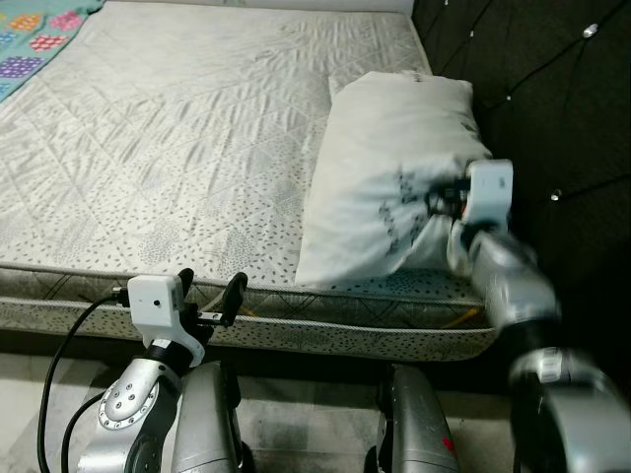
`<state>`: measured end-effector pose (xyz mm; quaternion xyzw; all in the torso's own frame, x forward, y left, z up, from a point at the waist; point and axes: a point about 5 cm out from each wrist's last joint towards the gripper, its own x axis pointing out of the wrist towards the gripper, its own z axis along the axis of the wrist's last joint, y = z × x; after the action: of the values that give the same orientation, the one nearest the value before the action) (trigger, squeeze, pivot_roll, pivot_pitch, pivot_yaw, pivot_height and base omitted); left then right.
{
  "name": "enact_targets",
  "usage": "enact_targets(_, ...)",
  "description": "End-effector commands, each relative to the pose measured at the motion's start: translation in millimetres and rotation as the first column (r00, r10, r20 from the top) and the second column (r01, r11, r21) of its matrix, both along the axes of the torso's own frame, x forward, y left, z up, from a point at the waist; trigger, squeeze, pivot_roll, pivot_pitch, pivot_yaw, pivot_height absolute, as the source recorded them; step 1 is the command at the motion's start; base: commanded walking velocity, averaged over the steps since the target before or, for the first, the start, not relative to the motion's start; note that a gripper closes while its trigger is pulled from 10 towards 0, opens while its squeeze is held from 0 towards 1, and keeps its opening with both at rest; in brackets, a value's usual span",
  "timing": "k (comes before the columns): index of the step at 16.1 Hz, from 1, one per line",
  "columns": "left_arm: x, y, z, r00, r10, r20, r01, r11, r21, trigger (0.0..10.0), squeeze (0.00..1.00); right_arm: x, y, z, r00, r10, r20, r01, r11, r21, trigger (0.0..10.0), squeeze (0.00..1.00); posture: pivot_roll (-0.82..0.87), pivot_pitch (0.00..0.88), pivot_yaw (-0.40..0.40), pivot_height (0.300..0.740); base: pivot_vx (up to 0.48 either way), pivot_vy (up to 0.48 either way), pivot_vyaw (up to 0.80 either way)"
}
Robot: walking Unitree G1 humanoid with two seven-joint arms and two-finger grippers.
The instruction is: Clean up the room
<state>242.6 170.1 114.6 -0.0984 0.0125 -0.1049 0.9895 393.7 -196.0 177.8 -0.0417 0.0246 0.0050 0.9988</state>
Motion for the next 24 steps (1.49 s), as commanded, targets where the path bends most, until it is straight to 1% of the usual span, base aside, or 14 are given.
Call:
enact_targets(1, -2.1, 3.3, -2, 1.0, 0.017, -0.006, -0.017, 1.0, 0.013, 10.0, 0.0, 7.2, -1.8, 27, 0.996, -0.001, 0.095, 0.004, 1.0, -0.026, 0.0, 0.0, 0.03, 0.093, -0.028, 0.532, 0.0, 0.0, 0.0)
enact_targets(2, -2.8, 4.2, -1, 1.0, 0.028, -0.003, -0.028, 0.999, 0.017, 10.0, 0.0, 13.9, -11.8, 43, 0.993, -0.048, 0.111, 0.055, 0.997, -0.054, 0.0, 0.0, 0.03, 0.092, -0.03, 0.532, 0.0, 0.0, 0.0)
enact_targets(3, -3.3, 4.8, -1, 0.999, 0.035, -0.003, -0.035, 0.999, 0.019, 10.0, 0.0, 16.3, -19.4, 50, 0.99, -0.078, 0.119, 0.086, 0.994, -0.063, 0.0, 0.0, 0.03, 0.089, -0.035, 0.532, 0.0, 0.0, 0.0)
enact_targets(5, -4.0, 5.3, -2, 0.999, 0.041, -0.006, -0.041, 0.999, 0.024, 10.0, 0.0, 16.5, -32.0, 55, 0.986, -0.109, 0.125, 0.119, 0.99, -0.071, 0.0, 0.0, 0.04, 0.089, -0.033, 0.532, 0.0, 0.0, 0.0)
enact_targets(8, -2.1, 4.1, -3, 0.999, 0.033, -0.008, -0.033, 0.999, 0.027, 10.0, 0.0, 10.5, -53.5, 45, 0.98, -0.177, 0.09, 0.183, 0.98, -0.076, 0.0, 0.0, 0.03, 0.089, -0.023, 0.532, 0.0, 0.0, 0.0)
enact_targets(11, -0.1, 3.5, -3, 1.0, 0.023, -0.009, -0.022, 0.999, 0.03, 10.0, 0.0, 2.4, -56.7, 17, 0.983, -0.178, 0.036, 0.18, 0.981, -0.077, 0.0, 0.0, 0.02, 0.086, -0.015, 0.532, 0.0, 0.0, 0.0)
enact_targets(12, -0.1, 3.2, -3, 1.0, 0.021, -0.01, -0.02, 0.999, 0.031, 10.0, 0.0, 0.6, -55.0, 9, 0.985, -0.17, 0.018, 0.171, 0.982, -0.081, 7.1, 0.0, 0.02, 0.086, -0.015, 0.532, 0.0, 0.0, 0.0)
enact_targets(13, 0.0, 3.0, -3, 1.0, 0.019, -0.01, -0.019, 0.999, 0.031, 10.0, 0.0, -1.3, -52.3, 2, 0.987, -0.158, 0.008, 0.158, 0.984, -0.084, 10.0, 0.0, 0.02, 0.086, -0.015, 0.532, 0.0, 0.0, 0.0)
enact_targets(14, -0.2, 2.8, -3, 1.0, 0.016, -0.01, -0.015, 0.999, 0.028, 10.0, 0.0, -4.2, -47.4, -7, 0.991, -0.136, 0.003, 0.136, 0.988, -0.077, 10.0, 0.0, 0.02, 0.085, -0.015, 0.532, 0.0, 0.0, 0.0)
enact_targets(15, -1.4, 1.2, -3, 1.0, 0.0, -0.014, 0.0, 1.0, 0.016, 10.0, 0.0, -8.8, -39.5, -17, 0.995, -0.1, 0.018, 0.101, 0.992, -0.072, 10.0, 1.0, 0.02, 0.085, -0.016, 0.532, 0.0, 0.0, 0.0)
enact_targets(20, -3.3, 0.7, -4, 1.0, -0.004, -0.018, 0.004, 1.0, 0.006, 10.0, 0.0, -26.4, -22.9, -29, 0.991, -0.094, 0.101, 0.099, 0.994, -0.054, 10.0, 1.0, 0.01, 0.085, -0.021, 0.532, 0.0, 0.0, 0.0)
enact_targets(22, -2.7, 1.5, -3, 1.0, 0.0, -0.016, 0.0, 1.0, 0.005, 10.0, 0.0, -44.1, -7.9, -38, 0.991, -0.059, 0.118, 0.066, 0.997, -0.051, 10.0, 1.0, 0.01, 0.081, -0.018, 0.532, 0.0, 0.0, 0.0)
enact_targets(23, -2.6, 1.6, -3, 1.0, 0.0, -0.016, 0.0, 1.0, 0.005, 10.0, 0.0, -46.3, -6.9, -38, 0.991, -0.057, 0.118, 0.063, 0.997, -0.051, 10.0, 1.0, 0.01, 0.081, -0.018, 0.532, 0.0, 0.0, 0.0)
enact_targets(24, -2.0, 2.6, -3, 1.0, 0.002, -0.013, -0.002, 1.0, 0.005, 10.0, 0.0, -55.5, -5.5, -41, 0.991, -0.058, 0.121, 0.064, 0.997, -0.043, 10.0, 1.0, 0.0, 0.067, -0.016, 0.532, 0.0, 0.0, 0.0)
